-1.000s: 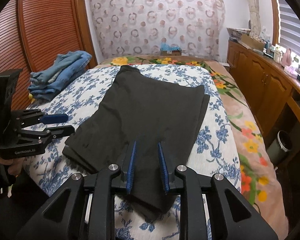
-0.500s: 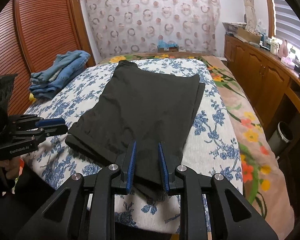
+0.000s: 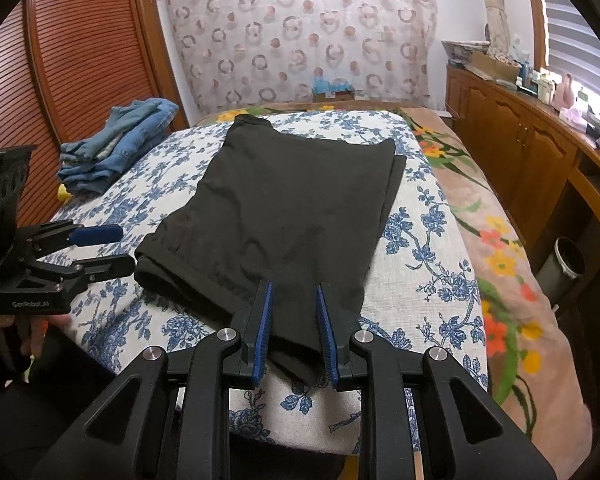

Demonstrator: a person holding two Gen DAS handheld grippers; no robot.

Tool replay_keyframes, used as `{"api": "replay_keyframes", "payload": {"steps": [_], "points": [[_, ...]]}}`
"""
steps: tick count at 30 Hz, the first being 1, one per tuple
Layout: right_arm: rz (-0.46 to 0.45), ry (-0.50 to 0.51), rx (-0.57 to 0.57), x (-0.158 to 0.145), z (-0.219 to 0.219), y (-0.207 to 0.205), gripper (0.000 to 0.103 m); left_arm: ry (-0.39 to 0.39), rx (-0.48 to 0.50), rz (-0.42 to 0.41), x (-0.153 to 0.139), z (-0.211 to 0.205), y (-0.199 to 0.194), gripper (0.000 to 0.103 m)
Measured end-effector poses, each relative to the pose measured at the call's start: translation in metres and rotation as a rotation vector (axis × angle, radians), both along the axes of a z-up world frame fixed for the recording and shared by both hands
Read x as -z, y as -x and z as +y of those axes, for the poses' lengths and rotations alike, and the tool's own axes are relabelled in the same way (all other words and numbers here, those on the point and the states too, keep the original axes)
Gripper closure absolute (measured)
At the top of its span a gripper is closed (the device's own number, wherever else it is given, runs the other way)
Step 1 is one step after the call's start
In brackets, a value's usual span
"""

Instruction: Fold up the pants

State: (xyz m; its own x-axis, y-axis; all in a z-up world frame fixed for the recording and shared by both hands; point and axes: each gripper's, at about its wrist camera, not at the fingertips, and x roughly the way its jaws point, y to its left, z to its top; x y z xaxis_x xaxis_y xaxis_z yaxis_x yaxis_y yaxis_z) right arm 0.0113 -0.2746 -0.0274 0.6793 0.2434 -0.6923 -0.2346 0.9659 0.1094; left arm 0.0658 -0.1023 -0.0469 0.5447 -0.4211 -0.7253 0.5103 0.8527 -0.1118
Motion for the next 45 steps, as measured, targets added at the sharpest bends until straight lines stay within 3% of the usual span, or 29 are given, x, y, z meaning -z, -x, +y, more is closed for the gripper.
{"api": "replay_keyframes", "payload": {"steps": [13, 23, 27, 30, 35, 45], "points": [[0.015, 0.008, 0.005, 0.004, -0.006, 0.007, 0.082, 0.008, 0.011, 0.009, 0.004, -0.005, -0.006, 0.042], [0.032, 0.003, 0.015, 0.006, -0.012, 0.013, 0.082, -0.01, 0.064, 0.027, 0.011, -0.017, -0.013, 0.074], [0.035, -0.003, 0.019, 0.006, -0.014, 0.012, 0.082, -0.018, 0.071, -0.006, 0.009, -0.021, -0.008, 0.094], [0.039, -0.004, 0.025, 0.006, -0.015, 0.012, 0.082, -0.017, 0.078, -0.039, 0.003, -0.021, -0.001, 0.101], [0.04, -0.004, 0.028, 0.005, -0.015, 0.012, 0.082, -0.012, 0.081, -0.07, -0.009, -0.015, 0.013, 0.102], [0.034, -0.009, 0.034, 0.002, -0.017, 0.016, 0.082, -0.025, 0.062, -0.014, 0.008, -0.008, 0.023, 0.102]]}}
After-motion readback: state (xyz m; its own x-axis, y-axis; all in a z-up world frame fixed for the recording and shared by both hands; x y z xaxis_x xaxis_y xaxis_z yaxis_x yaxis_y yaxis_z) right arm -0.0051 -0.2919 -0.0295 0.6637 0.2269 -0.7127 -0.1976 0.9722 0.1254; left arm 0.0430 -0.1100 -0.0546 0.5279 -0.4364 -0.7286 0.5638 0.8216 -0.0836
